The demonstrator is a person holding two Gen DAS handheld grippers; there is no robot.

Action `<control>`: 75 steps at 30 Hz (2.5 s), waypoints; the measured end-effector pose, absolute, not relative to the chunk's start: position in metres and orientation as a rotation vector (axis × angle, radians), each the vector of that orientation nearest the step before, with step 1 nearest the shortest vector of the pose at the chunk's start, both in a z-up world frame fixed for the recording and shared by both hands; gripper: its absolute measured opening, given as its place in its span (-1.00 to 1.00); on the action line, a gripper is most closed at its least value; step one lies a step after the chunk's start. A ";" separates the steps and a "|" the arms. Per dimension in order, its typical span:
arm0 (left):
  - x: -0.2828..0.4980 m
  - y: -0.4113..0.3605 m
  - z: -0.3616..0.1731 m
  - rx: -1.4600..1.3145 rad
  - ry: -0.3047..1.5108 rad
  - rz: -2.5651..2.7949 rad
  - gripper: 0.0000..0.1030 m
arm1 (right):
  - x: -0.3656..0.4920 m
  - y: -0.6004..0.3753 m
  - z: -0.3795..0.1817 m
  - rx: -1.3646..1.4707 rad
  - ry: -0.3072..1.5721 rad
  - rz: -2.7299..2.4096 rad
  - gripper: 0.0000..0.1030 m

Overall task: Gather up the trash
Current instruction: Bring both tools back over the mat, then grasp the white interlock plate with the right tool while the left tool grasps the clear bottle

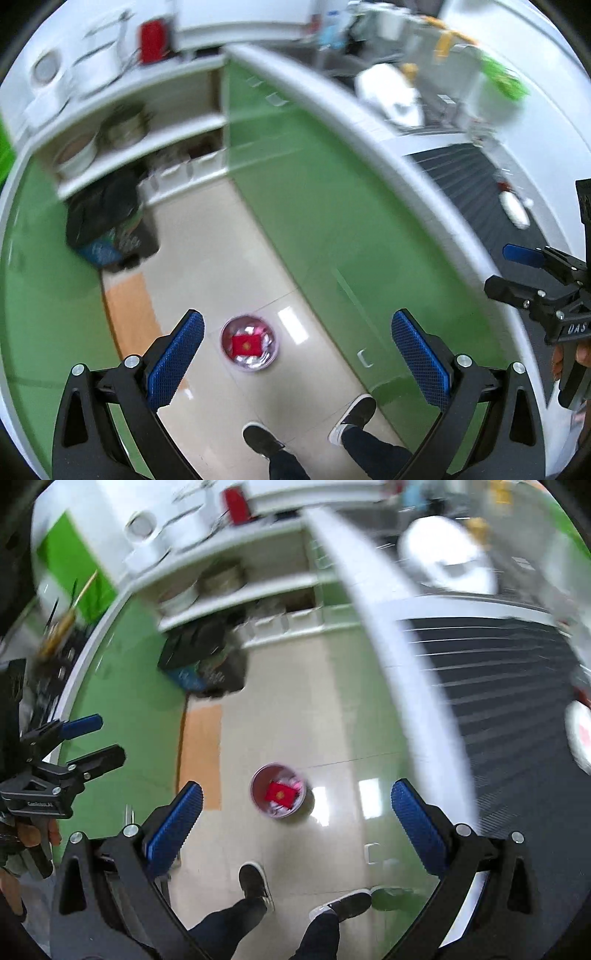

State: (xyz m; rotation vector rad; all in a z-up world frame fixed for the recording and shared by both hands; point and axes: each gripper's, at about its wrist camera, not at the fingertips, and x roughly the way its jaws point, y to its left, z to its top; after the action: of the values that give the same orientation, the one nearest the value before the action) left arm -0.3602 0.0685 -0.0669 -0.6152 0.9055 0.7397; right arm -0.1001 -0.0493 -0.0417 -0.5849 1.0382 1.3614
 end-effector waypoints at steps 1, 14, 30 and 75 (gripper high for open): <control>-0.349 0.066 -0.057 -0.597 0.902 0.718 0.90 | -0.087 -0.059 -0.034 -0.564 1.036 1.340 0.94; -0.164 -0.012 0.008 -0.426 0.868 0.431 0.90 | 0.081 -0.214 -0.007 -0.350 1.030 1.029 0.94; -0.042 -0.048 0.007 -0.317 0.918 0.285 0.90 | 0.145 -0.247 -0.013 -0.311 1.029 0.922 0.94; 0.073 0.080 -0.055 -0.310 1.080 0.095 0.90 | 0.234 -0.065 -0.127 -0.426 1.218 0.813 0.84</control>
State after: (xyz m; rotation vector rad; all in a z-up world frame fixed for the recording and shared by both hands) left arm 0.0729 0.0801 -0.0553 -0.3101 1.0801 0.0949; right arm 0.2341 -0.0648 -0.1269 -0.4262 1.2183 0.8127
